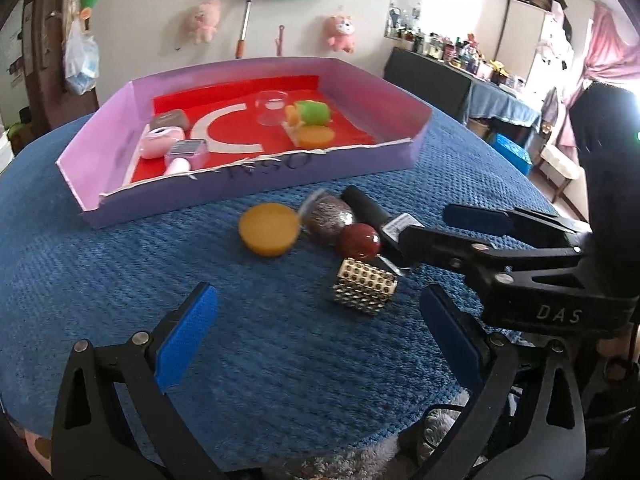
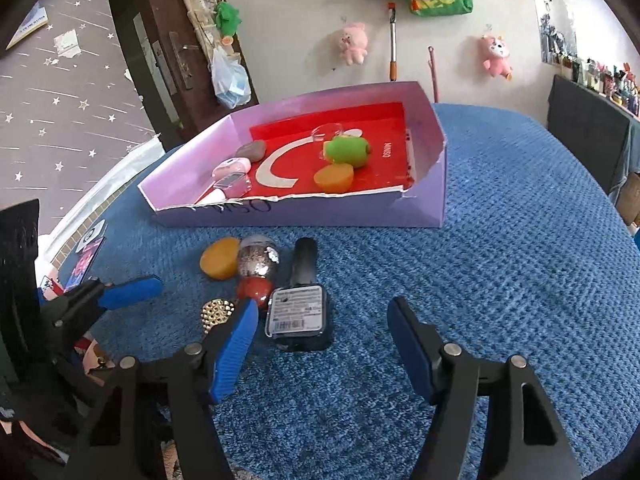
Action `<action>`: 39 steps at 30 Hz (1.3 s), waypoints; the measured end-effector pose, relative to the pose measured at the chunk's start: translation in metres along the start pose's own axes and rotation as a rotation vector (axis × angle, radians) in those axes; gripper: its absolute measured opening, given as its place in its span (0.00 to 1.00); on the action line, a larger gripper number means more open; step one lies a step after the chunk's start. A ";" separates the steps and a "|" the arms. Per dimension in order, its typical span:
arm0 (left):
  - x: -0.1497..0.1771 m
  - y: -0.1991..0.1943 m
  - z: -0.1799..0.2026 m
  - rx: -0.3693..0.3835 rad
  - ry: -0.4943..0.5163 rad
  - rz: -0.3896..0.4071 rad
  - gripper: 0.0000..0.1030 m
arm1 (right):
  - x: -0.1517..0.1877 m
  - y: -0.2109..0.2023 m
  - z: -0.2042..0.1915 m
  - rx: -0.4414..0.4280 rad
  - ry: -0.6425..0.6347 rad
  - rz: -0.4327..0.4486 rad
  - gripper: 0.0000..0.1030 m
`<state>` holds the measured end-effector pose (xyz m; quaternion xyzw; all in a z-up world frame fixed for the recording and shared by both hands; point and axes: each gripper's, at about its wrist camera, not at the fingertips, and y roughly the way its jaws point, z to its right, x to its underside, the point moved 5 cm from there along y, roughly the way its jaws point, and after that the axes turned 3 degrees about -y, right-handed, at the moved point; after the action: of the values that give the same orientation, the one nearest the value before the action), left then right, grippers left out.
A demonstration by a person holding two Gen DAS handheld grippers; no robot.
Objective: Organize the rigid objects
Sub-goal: 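Grasp the gold studded cube with the left gripper while the right gripper grasps the black polish bottle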
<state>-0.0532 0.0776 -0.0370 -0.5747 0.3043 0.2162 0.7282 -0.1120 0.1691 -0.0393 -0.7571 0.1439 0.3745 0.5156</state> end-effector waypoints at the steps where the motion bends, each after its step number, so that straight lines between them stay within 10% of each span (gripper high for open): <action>1: 0.000 0.001 0.001 0.001 0.004 0.003 0.99 | 0.000 0.001 0.000 -0.005 -0.001 -0.004 0.68; 12: 0.005 0.012 -0.005 0.003 -0.003 -0.006 0.82 | -0.004 0.005 0.001 0.088 -0.093 -0.005 0.62; 19: 0.008 0.010 0.011 0.045 0.066 0.005 0.50 | -0.004 0.019 -0.007 0.026 -0.106 -0.051 0.39; 27: 0.006 0.014 0.020 0.055 0.087 0.016 0.30 | -0.003 0.023 -0.009 0.030 -0.110 -0.056 0.37; 39: -0.003 0.001 0.007 0.054 0.057 0.055 0.29 | -0.009 0.006 -0.004 -0.069 -0.013 -0.023 0.37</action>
<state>-0.0548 0.0849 -0.0339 -0.5523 0.3462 0.2115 0.7282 -0.1203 0.1615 -0.0366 -0.7737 0.1187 0.3780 0.4944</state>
